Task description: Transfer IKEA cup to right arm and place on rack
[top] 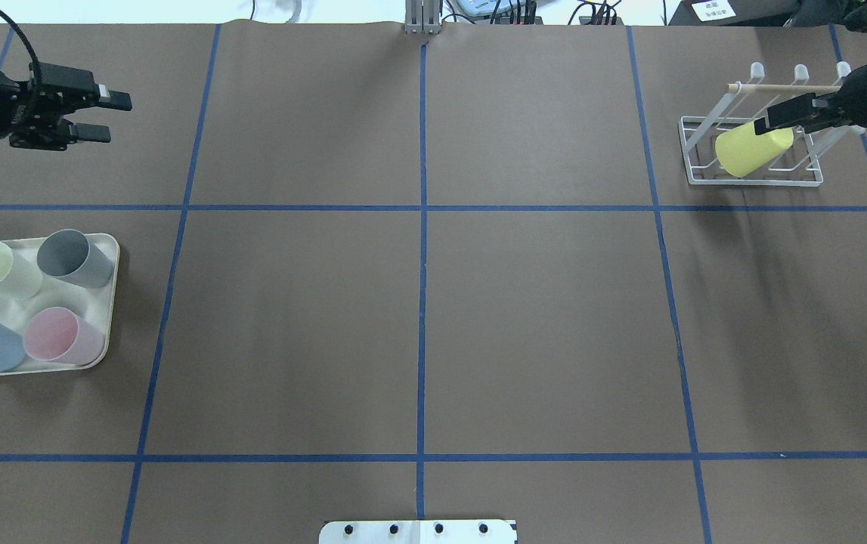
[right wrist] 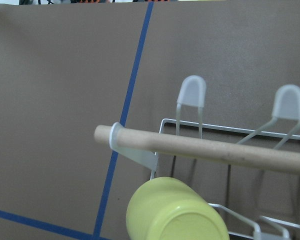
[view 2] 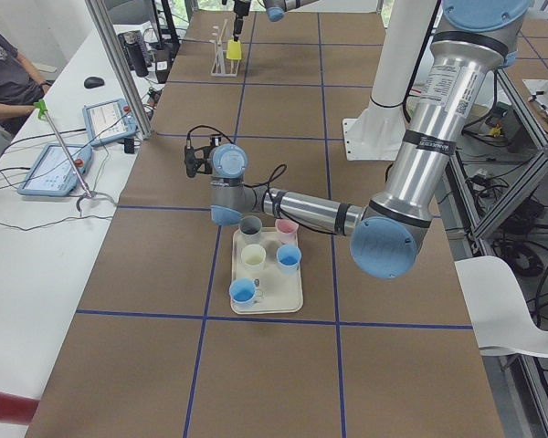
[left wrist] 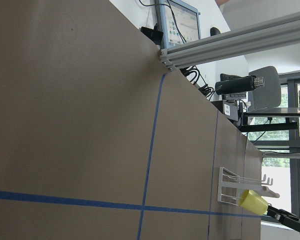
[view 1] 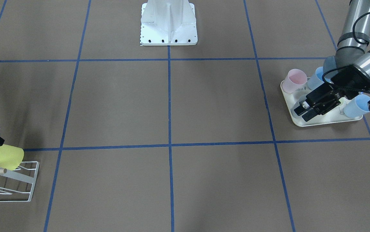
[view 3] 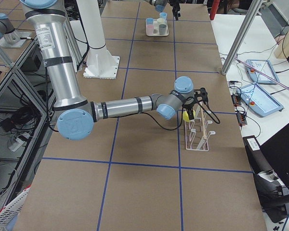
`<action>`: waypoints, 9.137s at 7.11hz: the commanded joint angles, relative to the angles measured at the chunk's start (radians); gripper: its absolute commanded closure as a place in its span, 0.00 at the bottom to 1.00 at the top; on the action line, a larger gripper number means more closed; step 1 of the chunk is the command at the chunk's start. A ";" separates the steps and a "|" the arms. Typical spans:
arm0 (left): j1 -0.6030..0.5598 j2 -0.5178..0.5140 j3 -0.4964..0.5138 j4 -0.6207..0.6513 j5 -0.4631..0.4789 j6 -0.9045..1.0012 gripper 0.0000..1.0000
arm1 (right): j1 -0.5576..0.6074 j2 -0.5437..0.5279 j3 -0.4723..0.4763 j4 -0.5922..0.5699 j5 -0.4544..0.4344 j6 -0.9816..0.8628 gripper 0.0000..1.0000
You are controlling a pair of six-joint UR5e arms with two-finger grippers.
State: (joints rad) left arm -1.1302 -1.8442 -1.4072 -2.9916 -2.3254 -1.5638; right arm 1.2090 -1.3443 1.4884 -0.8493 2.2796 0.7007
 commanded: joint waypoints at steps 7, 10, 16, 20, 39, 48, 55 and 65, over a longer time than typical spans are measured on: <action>-0.246 0.342 -0.001 0.534 0.040 1.079 0.14 | 0.001 -0.018 0.055 0.004 0.006 0.039 0.01; -0.197 0.382 0.007 0.534 0.040 1.078 0.18 | 0.001 -0.021 0.061 0.006 0.009 0.040 0.01; -0.129 0.376 0.033 0.534 0.031 1.074 1.00 | 0.001 -0.065 0.188 0.007 0.073 0.147 0.01; -0.200 0.385 -0.116 0.533 -0.084 0.951 1.00 | -0.067 -0.118 0.260 0.094 0.092 0.360 0.01; 0.604 -0.180 -0.305 -0.335 0.655 -0.821 1.00 | -0.392 0.137 0.283 0.827 -0.105 1.403 0.02; 0.693 -0.225 -0.277 -0.351 0.693 -0.818 1.00 | -0.549 0.194 0.283 0.957 -0.315 1.485 0.02; 0.693 -0.225 -0.276 -0.351 0.695 -0.812 0.37 | -0.562 0.195 0.286 0.957 -0.322 1.487 0.80; -0.026 -0.058 -0.060 -0.149 0.082 -0.350 0.13 | -0.122 -0.043 0.282 0.511 0.020 0.819 0.86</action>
State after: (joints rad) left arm -1.0184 -1.9059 -1.5340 -3.1750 -2.0864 -2.0277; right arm 1.0173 -1.3064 1.7687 -0.2977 2.2899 1.6686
